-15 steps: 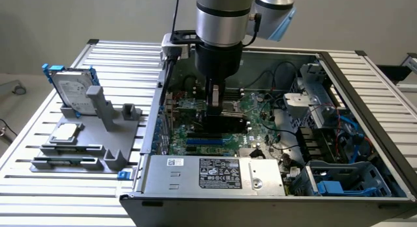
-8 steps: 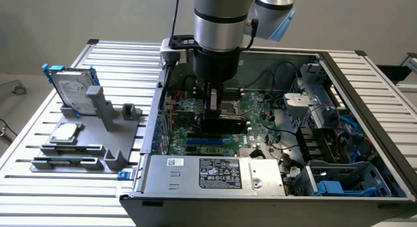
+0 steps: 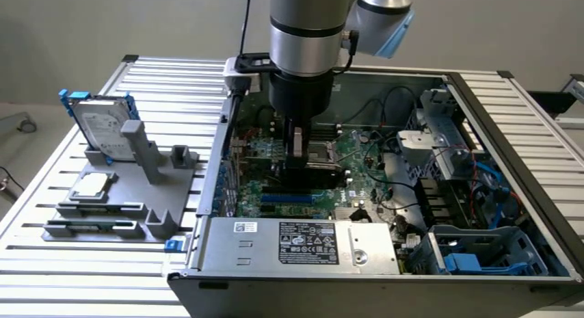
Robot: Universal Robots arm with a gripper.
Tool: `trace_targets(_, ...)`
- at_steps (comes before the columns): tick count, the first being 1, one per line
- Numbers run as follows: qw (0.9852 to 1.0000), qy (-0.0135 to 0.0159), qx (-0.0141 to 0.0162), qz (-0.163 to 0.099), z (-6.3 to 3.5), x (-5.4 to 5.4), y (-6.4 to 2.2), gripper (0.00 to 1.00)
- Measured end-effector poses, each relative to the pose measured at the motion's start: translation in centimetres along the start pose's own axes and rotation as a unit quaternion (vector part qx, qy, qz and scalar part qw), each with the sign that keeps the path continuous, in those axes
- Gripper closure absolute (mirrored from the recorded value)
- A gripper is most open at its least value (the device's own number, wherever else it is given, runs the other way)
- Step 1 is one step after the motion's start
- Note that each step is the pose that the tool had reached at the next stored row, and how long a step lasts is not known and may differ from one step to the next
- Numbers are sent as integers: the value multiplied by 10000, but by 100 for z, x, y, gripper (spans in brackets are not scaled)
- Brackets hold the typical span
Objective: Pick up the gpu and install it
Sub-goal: 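Insert the gpu into the slot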
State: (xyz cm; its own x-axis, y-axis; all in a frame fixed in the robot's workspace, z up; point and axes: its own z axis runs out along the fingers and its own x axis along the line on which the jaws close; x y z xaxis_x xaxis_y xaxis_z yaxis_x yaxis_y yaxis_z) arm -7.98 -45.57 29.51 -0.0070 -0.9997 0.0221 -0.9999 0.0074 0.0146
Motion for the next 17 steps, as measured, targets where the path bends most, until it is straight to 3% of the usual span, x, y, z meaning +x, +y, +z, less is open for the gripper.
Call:
trace_targets(7,10000,-32,0,-22,80,-1,12,74)
trace_targets(17,10000,-55,-1,-26,166,-1,41,74)
